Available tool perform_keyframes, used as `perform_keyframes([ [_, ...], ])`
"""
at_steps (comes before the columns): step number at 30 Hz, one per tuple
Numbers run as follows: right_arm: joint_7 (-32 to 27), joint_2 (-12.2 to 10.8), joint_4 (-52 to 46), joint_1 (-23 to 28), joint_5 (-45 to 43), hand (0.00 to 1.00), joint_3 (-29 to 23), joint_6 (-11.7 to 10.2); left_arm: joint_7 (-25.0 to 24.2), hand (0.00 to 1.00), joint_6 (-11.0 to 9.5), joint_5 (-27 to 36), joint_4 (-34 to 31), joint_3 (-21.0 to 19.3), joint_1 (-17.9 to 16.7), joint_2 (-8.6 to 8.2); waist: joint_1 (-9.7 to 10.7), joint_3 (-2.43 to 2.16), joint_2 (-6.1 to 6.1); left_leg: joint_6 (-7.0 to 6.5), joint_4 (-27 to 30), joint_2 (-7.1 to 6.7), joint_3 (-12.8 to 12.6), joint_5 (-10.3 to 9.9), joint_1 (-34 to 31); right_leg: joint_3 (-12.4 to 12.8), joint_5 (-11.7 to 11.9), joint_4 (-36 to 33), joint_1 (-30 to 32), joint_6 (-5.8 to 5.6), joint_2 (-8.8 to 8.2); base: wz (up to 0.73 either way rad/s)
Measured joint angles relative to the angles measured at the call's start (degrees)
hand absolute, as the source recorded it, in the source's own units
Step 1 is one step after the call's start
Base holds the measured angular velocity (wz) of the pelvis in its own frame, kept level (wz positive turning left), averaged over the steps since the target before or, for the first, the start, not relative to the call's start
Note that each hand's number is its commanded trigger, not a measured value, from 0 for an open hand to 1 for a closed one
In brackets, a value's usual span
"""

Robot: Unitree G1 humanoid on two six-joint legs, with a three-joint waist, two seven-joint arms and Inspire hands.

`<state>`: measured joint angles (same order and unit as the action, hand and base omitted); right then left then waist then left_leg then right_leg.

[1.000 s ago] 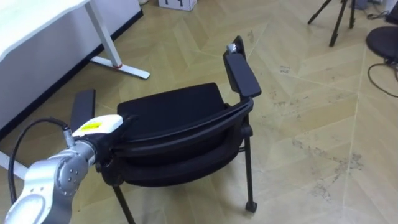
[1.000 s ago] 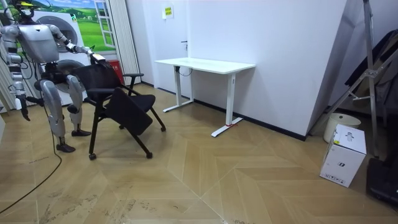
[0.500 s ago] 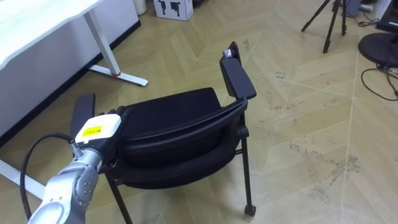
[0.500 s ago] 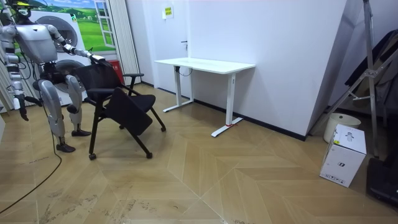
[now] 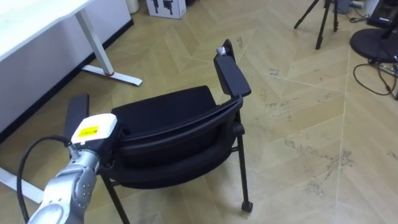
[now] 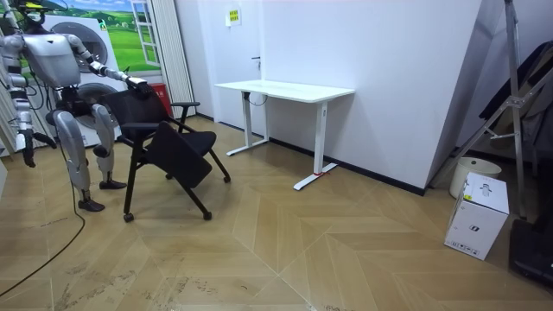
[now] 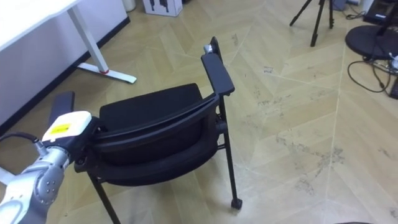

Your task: Push chair

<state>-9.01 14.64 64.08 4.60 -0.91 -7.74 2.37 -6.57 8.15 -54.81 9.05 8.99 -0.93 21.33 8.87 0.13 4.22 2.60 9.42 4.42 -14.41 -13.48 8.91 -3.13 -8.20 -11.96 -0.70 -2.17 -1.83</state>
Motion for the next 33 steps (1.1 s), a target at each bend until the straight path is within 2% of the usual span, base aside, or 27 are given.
perform_keyframes([
  [4,-3.9,-0.5,-9.4,0.2,-4.4,0.0,-0.3,-0.4,0.4,1.0,0.4,0.0,-1.1,0.1,-0.4,0.14,0.0,-0.02,-0.43,0.0,0.0,0.02,0.0,0.0,-0.2,0.0,0.1,0.0,0.2,-0.03,0.02,0.0],
  [9,-6.6,-0.9,-28.6,1.6,-18.2,0.0,-0.2,-1.2,0.3,1.0,0.2,0.0,-3.0,0.1,-0.6,1.08,-0.7,-0.05,-0.77,0.0,0.1,0.01,-0.4,0.0,-0.7,0.4,0.1,-0.6,1.4,-0.02,0.03,-0.03],
  [12,-7.7,-0.8,-38.0,3.0,-27.1,0.0,0.4,-1.4,0.6,1.0,0.0,0.1,-3.8,0.1,-1.3,1.34,-1.3,-0.11,-0.95,0.0,0.1,0.01,-0.9,0.0,-0.6,0.6,0.1,-0.7,1.4,-0.02,0.04,-0.06],
  [15,-8.2,-0.4,-44.9,3.0,-32.1,0.0,1.4,-1.4,0.7,1.0,0.2,0.1,-4.7,0.1,-1.7,1.55,-1.4,0.01,-1.14,0.0,0.0,0.0,-1.0,0.0,-0.7,0.7,0.1,-0.7,1.4,-0.02,0.03,-0.01],
  [19,-8.5,0.5,-51.3,2.8,-38.7,0.0,2.7,-1.2,0.4,1.0,0.1,0.1,-5.1,0.1,-1.7,1.74,-1.9,-0.01,-1.21,0.0,0.0,0.0,-1.0,0.0,-0.7,0.9,0.1,-0.8,1.6,-0.02,0.08,-0.03],
  [21,-8.5,2.2,-54.9,2.7,-42.2,0.0,5.7,-1.0,0.4,1.0,-0.2,0.1,-5.1,0.1,-1.7,2.03,-2.8,0.03,-1.39,0.0,0.0,0.01,-1.0,0.0,-0.5,1.4,0.1,-1.0,1.7,-0.01,0.23,-0.1],
  [23,-8.4,3.5,-57.1,2.2,-42.8,0.0,8.4,-1.0,0.4,1.0,-0.4,0.1,-5.0,0.2,-1.4,2.11,-3.0,0.18,-1.76,0.0,0.0,0.0,-1.1,0.0,-0.5,1.5,0.1,-1.3,1.8,-0.01,0.22,-0.02],
  [26,-8.3,3.7,-60.8,0.8,-42.8,0.0,10.8,-1.1,0.6,1.0,-0.9,0.2,-5.2,0.2,-0.9,2.7,-3.3,0.21,-2.21,0.0,0.0,-0.02,-1.3,0.0,-1.2,1.5,0.0,-1.7,2.8,0.01,0.21,0.0],
  [31,-6.2,4.7,-63.0,0.3,-44.9,0.0,11.8,-1.7,0.5,1.0,-1.9,0.1,-5.7,0.3,-0.5,2.71,-4.5,0.27,-2.59,0.0,0.0,0.01,-1.3,0.0,-1.6,1.5,0.0,-1.6,3.1,0.02,0.23,0.0],
  [33,-4.5,6.2,-63.1,-0.1,-44.9,0.0,13.0,-1.7,0.3,1.0,-2.5,0.1,-6.0,0.3,-0.5,2.73,-5.0,0.26,-2.62,0.0,0.0,0.02,-1.3,0.0,-1.6,1.5,0.0,-1.7,3.1,0.02,0.23,0.0],
])
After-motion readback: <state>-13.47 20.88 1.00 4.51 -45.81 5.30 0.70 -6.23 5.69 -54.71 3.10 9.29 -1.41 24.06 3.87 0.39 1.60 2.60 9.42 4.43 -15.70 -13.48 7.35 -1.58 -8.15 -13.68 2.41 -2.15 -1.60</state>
